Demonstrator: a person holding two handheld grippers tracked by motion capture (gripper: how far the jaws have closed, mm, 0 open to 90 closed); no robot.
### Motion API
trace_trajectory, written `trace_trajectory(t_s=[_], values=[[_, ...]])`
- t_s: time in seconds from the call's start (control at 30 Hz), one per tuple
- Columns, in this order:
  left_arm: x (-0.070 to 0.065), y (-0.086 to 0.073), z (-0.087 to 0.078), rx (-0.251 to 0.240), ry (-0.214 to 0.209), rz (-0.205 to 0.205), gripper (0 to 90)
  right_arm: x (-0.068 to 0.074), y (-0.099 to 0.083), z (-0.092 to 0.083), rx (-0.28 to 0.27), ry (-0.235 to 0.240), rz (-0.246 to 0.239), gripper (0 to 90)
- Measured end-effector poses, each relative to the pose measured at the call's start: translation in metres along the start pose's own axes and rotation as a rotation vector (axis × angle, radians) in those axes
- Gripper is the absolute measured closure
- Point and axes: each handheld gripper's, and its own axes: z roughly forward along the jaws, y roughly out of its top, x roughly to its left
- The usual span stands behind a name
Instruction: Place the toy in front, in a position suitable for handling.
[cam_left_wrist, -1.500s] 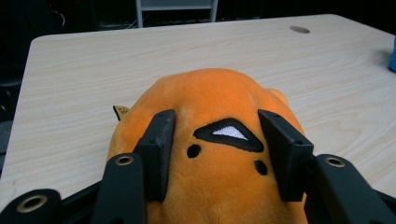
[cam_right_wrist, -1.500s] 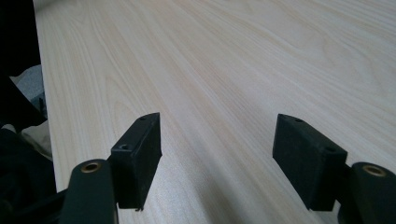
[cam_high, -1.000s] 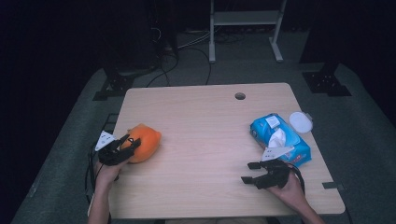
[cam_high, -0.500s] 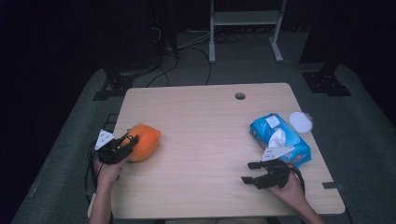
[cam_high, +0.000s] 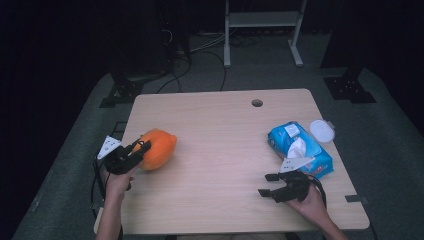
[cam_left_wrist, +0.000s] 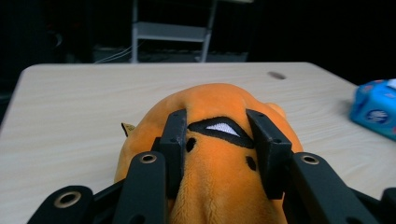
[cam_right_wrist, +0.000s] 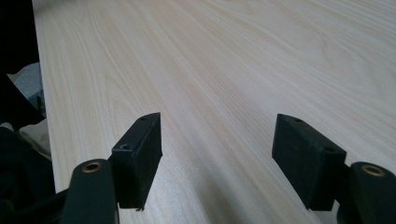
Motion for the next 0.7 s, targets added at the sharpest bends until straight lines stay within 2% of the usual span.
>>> trace_trajectory(t_s=[0.13,0.3,0.47,0.57,0.6,0.63,0.67,0.7], values=[[-0.019,0.008,0.002,-0.022,-0.066,0.026,62.7,-0.001,0.000,-0.002,-0.005,-0.002,0.003,31.9],[-0.046,0.014,0.009,-0.021,-0.168,0.053,62.8,-0.001,0.000,-0.004,-0.010,-0.009,0.001,31.9],[-0.073,0.014,0.019,-0.001,-0.257,0.084,62.7,-0.002,0.001,-0.010,-0.034,-0.027,-0.001,31.9],[-0.088,0.011,0.027,0.017,-0.298,0.105,62.7,-0.004,0.001,-0.016,-0.049,-0.035,0.013,31.9],[-0.088,0.011,0.027,0.017,-0.298,0.105,62.7,-0.004,0.001,-0.016,-0.049,-0.035,0.013,31.9],[-0.097,0.008,0.032,0.031,-0.324,0.116,62.7,-0.006,-0.001,-0.019,-0.058,-0.041,0.020,31.9],[-0.097,0.008,0.032,0.031,-0.324,0.116,62.7,-0.007,-0.001,-0.020,-0.060,-0.043,0.022,31.9],[-0.107,0.005,0.037,0.048,-0.345,0.134,62.7,-0.008,-0.001,-0.022,-0.066,-0.047,0.024,31.9]])
